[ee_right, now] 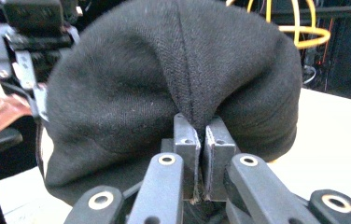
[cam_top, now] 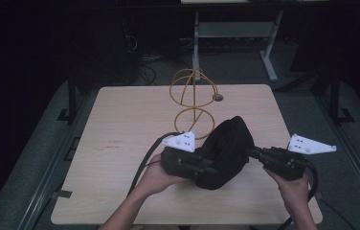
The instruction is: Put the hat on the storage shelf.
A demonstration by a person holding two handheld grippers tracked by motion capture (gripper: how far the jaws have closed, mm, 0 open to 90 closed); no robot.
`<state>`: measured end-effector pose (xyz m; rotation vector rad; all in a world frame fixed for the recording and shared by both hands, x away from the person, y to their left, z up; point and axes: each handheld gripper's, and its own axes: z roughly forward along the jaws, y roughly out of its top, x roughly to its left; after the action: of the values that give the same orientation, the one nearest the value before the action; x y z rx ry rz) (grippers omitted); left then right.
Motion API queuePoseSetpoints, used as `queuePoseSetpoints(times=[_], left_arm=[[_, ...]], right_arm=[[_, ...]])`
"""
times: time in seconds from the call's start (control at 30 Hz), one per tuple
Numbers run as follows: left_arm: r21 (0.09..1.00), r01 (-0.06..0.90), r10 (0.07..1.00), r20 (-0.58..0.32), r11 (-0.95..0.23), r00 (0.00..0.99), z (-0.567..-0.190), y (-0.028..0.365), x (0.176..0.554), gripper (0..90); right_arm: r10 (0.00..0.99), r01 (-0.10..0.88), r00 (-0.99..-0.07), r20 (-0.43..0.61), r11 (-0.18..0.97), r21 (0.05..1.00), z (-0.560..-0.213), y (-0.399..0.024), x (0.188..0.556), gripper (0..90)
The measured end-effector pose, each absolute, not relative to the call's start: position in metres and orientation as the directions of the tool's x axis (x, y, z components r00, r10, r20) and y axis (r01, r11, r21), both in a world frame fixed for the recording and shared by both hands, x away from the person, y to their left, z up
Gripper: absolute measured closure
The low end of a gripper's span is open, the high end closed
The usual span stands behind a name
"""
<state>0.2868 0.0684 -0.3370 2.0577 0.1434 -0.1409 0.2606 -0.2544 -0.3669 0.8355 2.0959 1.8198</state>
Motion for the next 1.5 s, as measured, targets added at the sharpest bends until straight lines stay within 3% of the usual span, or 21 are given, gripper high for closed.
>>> queuePoseSetpoints(times=[0.53, 0.83, 1.5], left_arm=[[0.865, 0.134, 0.121, -0.085, -0.483, 0.989, -0.331, 0.070, 0.287, 59.8], [0.854, 0.147, 0.179, -0.064, -0.500, 0.982, -0.333, 0.086, 0.287, 51.0], [0.795, 0.290, 0.421, -0.048, -0.533, 0.906, -0.373, 0.177, 0.302, 36.9]], right_arm=[[0.590, 0.161, -0.799, 0.119, 0.020, 0.987, -0.318, -0.252, 0.257, 86.6], [0.623, 0.153, -0.776, 0.098, 0.035, 0.988, -0.298, -0.266, 0.262, 86.5], [0.664, 0.187, -0.740, 0.109, 0.047, 0.981, -0.263, -0.274, 0.305, 86.4]])
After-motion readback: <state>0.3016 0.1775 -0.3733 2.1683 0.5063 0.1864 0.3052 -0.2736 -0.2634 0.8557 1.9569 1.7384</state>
